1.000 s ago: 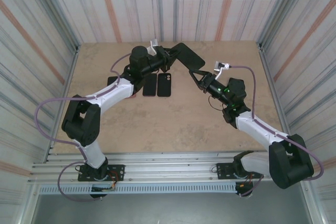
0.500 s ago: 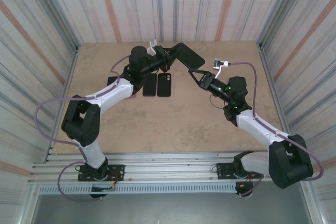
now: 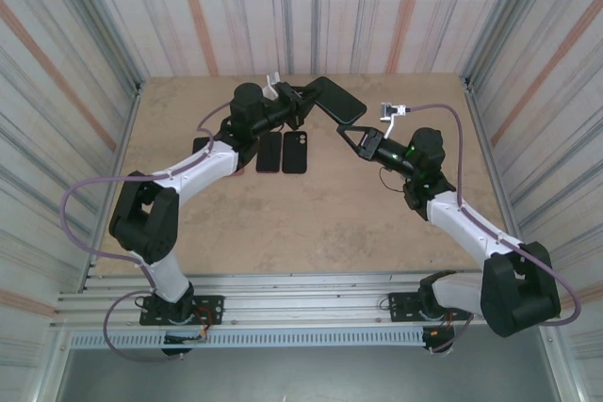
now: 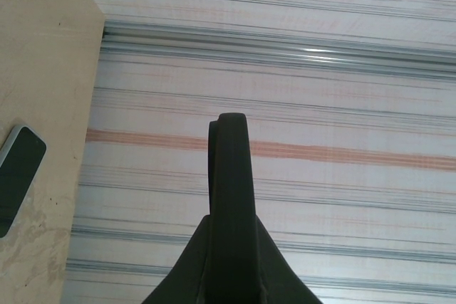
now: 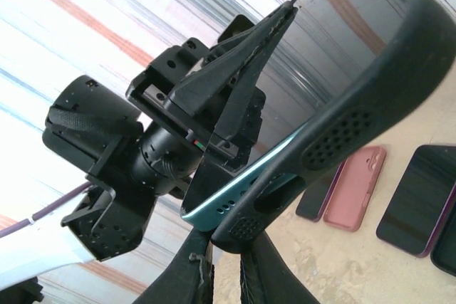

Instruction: Take the phone out of the phone case

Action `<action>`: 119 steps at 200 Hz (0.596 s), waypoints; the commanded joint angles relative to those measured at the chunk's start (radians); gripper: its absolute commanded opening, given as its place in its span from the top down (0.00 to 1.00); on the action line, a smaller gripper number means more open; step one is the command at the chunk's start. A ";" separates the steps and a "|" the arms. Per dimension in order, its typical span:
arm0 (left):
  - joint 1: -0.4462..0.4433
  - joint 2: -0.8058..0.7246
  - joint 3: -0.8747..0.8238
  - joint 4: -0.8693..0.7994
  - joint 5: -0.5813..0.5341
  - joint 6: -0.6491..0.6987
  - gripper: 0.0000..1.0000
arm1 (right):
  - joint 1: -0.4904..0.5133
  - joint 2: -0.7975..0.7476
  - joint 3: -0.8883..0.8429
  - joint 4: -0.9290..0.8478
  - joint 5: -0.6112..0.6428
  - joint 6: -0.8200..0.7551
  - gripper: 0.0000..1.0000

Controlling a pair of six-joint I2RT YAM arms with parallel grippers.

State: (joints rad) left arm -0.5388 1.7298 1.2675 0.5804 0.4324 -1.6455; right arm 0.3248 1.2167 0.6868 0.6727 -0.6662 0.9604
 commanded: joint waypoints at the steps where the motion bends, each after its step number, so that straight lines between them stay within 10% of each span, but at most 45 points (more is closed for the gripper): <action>1: -0.014 -0.105 0.039 0.110 0.078 -0.008 1.00 | -0.019 0.035 0.013 -0.091 0.027 0.035 0.87; 119: 0.044 -0.096 0.076 0.128 0.183 0.155 1.00 | -0.056 0.065 0.073 -0.149 -0.069 0.092 0.69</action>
State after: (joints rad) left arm -0.5098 1.7298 1.2778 0.5816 0.4915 -1.5566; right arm 0.3019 1.2690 0.7197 0.6361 -0.7517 1.0908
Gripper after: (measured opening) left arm 0.127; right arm 0.265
